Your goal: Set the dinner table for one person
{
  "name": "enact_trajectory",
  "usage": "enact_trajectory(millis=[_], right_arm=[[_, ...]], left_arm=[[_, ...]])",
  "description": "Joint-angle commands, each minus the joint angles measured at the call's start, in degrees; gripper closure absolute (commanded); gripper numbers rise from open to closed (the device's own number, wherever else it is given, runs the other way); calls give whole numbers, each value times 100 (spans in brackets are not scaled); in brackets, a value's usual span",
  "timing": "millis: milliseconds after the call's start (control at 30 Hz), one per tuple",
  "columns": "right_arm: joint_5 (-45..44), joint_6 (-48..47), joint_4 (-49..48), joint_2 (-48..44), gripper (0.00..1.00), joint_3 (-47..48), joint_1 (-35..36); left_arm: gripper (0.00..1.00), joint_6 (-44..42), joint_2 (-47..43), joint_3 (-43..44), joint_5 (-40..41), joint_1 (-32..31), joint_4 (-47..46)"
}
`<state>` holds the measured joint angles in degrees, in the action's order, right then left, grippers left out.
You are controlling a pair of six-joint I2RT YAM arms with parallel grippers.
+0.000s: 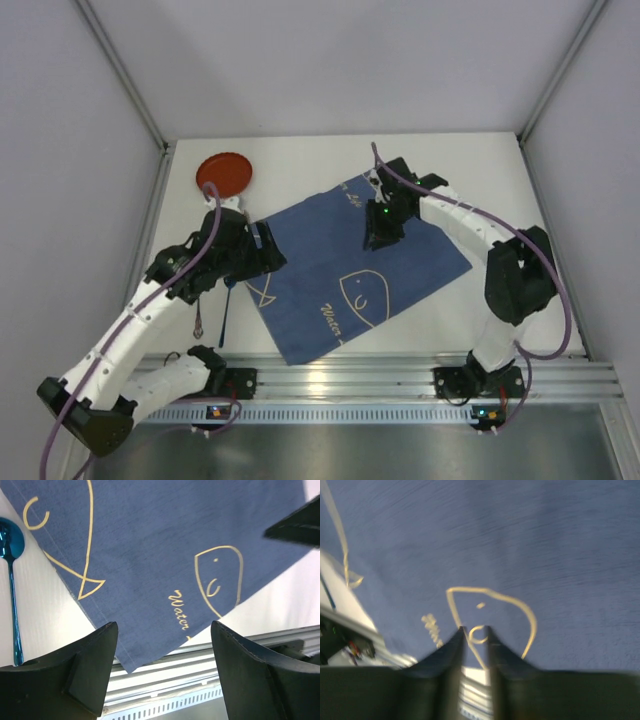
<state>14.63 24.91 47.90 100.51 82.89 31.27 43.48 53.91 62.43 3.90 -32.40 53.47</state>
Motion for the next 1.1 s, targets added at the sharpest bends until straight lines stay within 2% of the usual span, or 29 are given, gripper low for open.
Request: enact_trajectory(millis=[0,33,200,333,533,667,767,800,867,900,1067], right_arm=[[346,225,-1010,161,90,-825,-805],[365,182,-1072,223,100,-914,-928],[365,58,-1362,522,100,-1345,-1202],[268,102,-1572,417,100,-1872,-1246],[-100,322,-1626,-470,100,-3418,-1342],[-425,638,-1407,-1434,100,-4411,-1351],[-557,875,-1161,-2087,100,-4720,-1343],[-636,945,-1030,-2201,100,-4712,-1342],[-917,972,-599,-2517,100,-4590,-1343],[-1005,998,-458,-2606,100,-4528,-1351],[-1183,858,62,-2984,100,-4203,-1351]], left_arm=[[21,-130,409,-319,-39,-38,-363],[21,-147,636,-363,-21,-47,-512],[20,-261,1323,-618,-117,-47,-1092],[20,-560,2173,-785,-311,-29,-1436],[21,-911,3404,-645,-364,-38,-1752],[21,-1105,4030,-312,-555,-29,-1884],[22,-1123,4461,-30,-671,-38,-1893],[25,-1088,4609,23,-802,-38,-1884],[32,-1053,4646,242,-830,-56,-1753],[32,-992,4455,286,-603,-90,-1683],[25,-1052,3487,559,-443,137,-1630]])
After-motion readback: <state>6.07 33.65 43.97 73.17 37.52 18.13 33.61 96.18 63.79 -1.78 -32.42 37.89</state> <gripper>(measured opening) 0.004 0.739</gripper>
